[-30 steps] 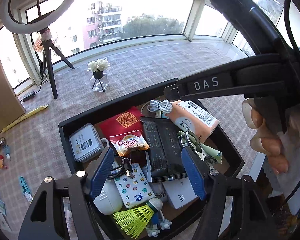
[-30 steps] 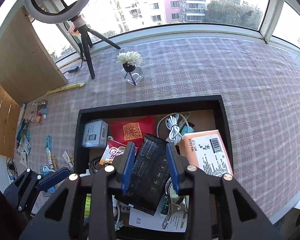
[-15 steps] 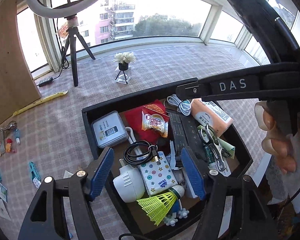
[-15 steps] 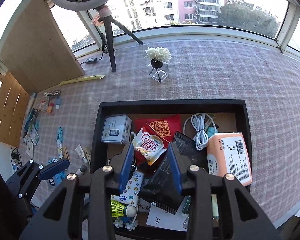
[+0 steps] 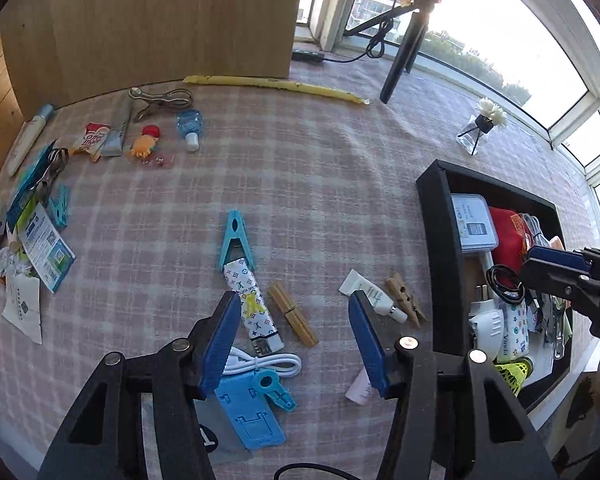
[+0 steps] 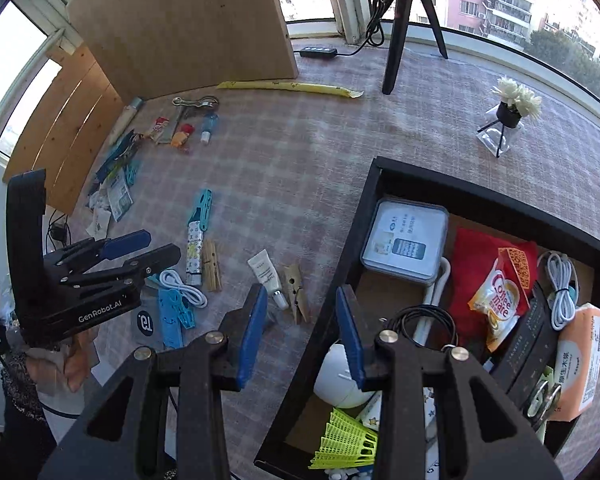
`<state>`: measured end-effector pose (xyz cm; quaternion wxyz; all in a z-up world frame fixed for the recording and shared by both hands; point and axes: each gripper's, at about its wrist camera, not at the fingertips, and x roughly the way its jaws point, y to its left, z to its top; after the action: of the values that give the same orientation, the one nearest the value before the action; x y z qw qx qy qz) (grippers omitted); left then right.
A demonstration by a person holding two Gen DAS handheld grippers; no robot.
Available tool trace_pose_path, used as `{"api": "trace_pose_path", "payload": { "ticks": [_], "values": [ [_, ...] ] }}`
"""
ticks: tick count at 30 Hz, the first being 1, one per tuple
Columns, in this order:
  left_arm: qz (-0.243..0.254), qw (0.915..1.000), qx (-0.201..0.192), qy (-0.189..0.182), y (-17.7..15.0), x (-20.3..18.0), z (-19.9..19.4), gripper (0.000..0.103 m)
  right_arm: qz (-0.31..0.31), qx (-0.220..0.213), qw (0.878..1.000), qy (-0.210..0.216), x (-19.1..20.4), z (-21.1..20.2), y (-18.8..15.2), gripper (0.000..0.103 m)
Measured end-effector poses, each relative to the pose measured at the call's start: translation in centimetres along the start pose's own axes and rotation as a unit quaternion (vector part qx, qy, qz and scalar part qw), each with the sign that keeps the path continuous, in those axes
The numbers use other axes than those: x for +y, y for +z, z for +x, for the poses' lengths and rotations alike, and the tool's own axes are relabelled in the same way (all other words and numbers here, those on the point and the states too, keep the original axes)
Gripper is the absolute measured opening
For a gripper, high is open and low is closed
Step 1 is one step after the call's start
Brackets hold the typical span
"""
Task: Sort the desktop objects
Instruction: 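Withdraw both open tools from the tray back toward the table items, then close the right tool on the wooden clothespin while the left tool grasps the patterned tube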
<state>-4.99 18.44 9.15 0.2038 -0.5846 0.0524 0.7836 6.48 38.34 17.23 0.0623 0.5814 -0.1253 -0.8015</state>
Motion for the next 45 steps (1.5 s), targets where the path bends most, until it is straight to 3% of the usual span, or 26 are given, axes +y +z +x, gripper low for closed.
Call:
{"api": "trace_pose_path", "payload": {
  "ticks": [5, 9, 11, 15, 23, 27, 31, 42, 45],
  "values": [
    [-0.054, 0.9979, 0.035, -0.01, 0.2, 3.2, 2.9, 0.052, -0.044, 0.036, 0.998, 0.02, 4.4, 4.7, 0.0, 0.035],
    [-0.069, 0.9962, 0.052, -0.013, 0.2, 3.4, 4.7, 0.051, -0.067, 0.06, 0.996, 0.024, 6.8, 8.1, -0.4, 0.035],
    [-0.069, 0.9959, 0.058, -0.009, 0.1, 3.3, 5.5, 0.044, -0.069, 0.07, 0.995, 0.027, 7.3, 9.4, -0.5, 0.035],
    [-0.066, 0.9956, 0.066, -0.006, -0.2, 3.1, 6.2, 0.042, -0.069, 0.081, 0.994, 0.028, 7.8, 11.1, -0.4, 0.035],
    [-0.062, 0.9954, 0.073, -0.009, -0.5, 3.0, 6.6, 0.036, -0.079, 0.082, 0.993, 0.013, 8.9, 12.6, 0.0, 0.032],
    [-0.047, 0.9965, 0.069, 0.006, -0.7, 2.2, 6.6, 0.035, -0.09, 0.082, 0.993, -0.007, 9.4, 13.3, 0.2, 0.024],
    [-0.041, 0.9968, 0.066, 0.02, -0.9, 2.1, 6.5, 0.026, -0.083, 0.082, 0.993, -0.003, 9.4, 13.7, 0.4, 0.022],
    [-0.039, 0.9977, 0.054, 0.009, -2.4, 1.5, 6.3, 0.023, -0.095, 0.081, 0.992, -0.022, 10.1, 14.3, 0.0, 0.014],
    [-0.048, 0.9973, 0.056, -0.003, -2.9, 2.8, 6.5, 0.022, -0.068, 0.084, 0.994, -0.005, 9.0, 14.2, 0.1, 0.013]
  ]
}}
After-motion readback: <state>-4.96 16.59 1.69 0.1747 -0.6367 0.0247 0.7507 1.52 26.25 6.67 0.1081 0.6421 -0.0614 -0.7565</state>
